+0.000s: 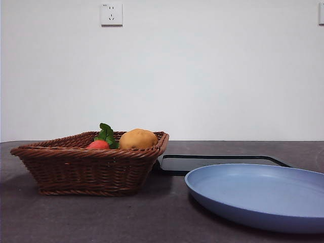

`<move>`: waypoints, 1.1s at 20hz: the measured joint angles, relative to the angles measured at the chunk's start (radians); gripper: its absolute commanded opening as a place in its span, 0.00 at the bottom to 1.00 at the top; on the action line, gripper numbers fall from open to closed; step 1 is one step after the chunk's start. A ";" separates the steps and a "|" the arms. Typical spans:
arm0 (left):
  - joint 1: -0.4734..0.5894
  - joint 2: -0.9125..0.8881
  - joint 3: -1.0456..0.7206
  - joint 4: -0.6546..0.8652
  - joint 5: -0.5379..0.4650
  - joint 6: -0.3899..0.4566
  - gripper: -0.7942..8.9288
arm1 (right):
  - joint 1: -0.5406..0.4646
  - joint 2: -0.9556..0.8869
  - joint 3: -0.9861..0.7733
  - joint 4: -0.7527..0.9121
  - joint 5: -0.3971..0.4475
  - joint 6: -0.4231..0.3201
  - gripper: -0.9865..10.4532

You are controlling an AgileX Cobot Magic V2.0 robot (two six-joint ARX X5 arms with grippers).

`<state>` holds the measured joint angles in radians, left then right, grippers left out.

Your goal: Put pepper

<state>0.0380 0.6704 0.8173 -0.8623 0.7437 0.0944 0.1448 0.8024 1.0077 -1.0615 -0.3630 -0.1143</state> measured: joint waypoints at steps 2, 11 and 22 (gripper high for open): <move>0.000 0.000 0.000 0.000 0.000 0.000 0.46 | 0.000 0.008 0.000 0.000 0.000 0.011 0.38; 0.000 0.000 0.000 0.000 0.000 0.000 0.46 | 0.000 0.166 0.000 0.002 0.034 0.028 0.38; 0.000 0.000 0.000 0.000 0.011 0.000 0.46 | 0.006 0.607 0.000 0.118 0.109 0.028 0.37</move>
<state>0.0380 0.6704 0.8173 -0.8623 0.7547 0.0944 0.1505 1.4090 1.0077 -0.9436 -0.2535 -0.0864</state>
